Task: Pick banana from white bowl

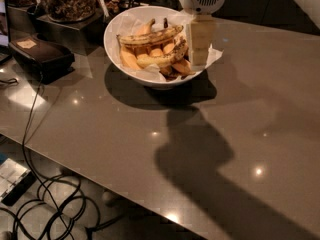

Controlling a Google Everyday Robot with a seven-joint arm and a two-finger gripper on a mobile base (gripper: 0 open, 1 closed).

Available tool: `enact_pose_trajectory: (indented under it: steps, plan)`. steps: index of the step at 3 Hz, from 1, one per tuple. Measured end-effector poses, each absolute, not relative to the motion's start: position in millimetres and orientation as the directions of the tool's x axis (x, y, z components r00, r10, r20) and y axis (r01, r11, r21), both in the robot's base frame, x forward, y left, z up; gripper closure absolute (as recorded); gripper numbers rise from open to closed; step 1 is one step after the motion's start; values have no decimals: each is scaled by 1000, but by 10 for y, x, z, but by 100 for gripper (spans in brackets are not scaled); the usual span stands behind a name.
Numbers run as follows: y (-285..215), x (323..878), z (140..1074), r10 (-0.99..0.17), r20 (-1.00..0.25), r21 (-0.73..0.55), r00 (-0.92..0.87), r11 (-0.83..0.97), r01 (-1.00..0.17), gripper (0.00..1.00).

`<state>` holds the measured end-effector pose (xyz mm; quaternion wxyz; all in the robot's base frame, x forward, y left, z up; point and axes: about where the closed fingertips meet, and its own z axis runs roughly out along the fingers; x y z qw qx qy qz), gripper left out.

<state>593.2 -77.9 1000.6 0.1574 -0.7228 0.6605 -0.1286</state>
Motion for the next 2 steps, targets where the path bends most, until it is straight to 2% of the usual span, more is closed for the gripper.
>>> enact_pose_trajectory:
  steps: [1,2]
  plan:
    - [-635,6040,10024,-993,-22,-414,117,-98,-905,0]
    - [-509,6122,10005,-991,-9,-415,135,-119,-902,19]
